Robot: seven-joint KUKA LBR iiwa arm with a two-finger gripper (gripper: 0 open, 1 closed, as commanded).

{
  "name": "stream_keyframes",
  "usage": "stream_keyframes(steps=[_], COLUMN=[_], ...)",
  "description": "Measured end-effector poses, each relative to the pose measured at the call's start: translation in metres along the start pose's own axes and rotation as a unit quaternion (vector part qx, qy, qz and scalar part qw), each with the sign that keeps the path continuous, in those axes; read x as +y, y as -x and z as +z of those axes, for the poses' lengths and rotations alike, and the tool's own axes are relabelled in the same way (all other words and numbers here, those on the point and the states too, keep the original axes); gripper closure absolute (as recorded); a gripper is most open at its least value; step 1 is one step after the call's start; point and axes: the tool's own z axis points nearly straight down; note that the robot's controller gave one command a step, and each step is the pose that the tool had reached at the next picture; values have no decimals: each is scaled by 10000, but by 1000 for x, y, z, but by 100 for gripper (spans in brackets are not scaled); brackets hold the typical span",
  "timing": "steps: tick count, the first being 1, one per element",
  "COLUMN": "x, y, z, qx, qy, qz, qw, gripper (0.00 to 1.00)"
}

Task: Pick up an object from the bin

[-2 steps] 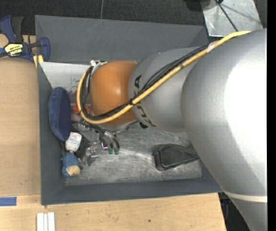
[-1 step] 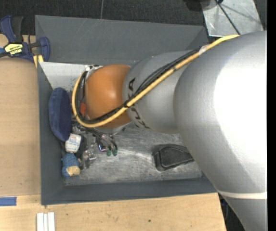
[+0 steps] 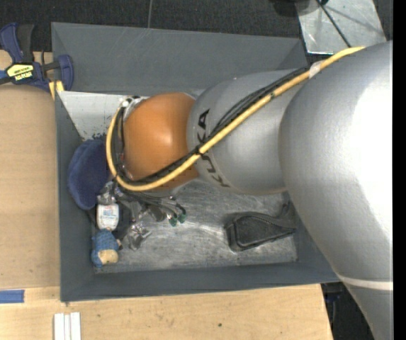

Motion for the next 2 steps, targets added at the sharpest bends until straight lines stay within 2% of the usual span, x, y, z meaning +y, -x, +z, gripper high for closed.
stream_keyframes(steps=[1, 2], x=[-13, -16], y=[3, -20], z=[-30, -42], qx=[-12, 15], qy=[7, 11], qz=[-608, -1680], qw=[9981, 9858], gripper=[0, 0])
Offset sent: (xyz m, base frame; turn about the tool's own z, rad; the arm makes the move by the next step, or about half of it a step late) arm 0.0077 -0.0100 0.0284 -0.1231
